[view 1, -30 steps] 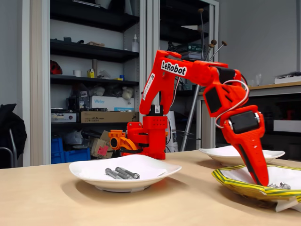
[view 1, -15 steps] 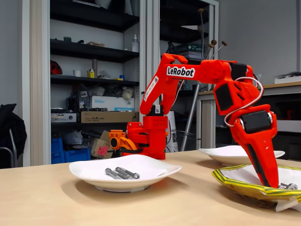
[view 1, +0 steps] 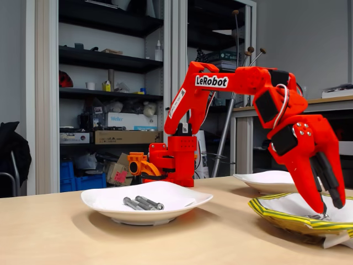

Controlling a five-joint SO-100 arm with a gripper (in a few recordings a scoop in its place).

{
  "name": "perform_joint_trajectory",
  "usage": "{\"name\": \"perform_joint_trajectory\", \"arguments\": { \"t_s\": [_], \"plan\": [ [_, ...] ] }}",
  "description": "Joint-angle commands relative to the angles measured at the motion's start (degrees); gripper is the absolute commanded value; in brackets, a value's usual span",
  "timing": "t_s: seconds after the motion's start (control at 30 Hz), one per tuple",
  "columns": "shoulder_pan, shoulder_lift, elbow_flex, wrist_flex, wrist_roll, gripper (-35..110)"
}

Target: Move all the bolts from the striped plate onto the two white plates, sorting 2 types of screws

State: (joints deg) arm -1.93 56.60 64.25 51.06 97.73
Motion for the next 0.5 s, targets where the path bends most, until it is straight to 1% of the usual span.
{"name": "perform_joint_trajectory", "arguments": {
  "t_s": [0.0,0.1,0.2,0.3,0.37,0.47],
  "plan": [
    [-2.0,4.7,1.3,-5.4,10.8,17],
    [-3.1,3.6,2.7,-11.9,17.6,18],
    [-3.7,4.5,5.4,-13.7,20.9,18],
    [-3.7,5.4,6.7,-10.8,21.4,18],
    [-3.4,6.2,7.5,-7.5,20.4,17],
    [-2.4,7.2,10.0,-5.4,17.8,17]
  ]
}}
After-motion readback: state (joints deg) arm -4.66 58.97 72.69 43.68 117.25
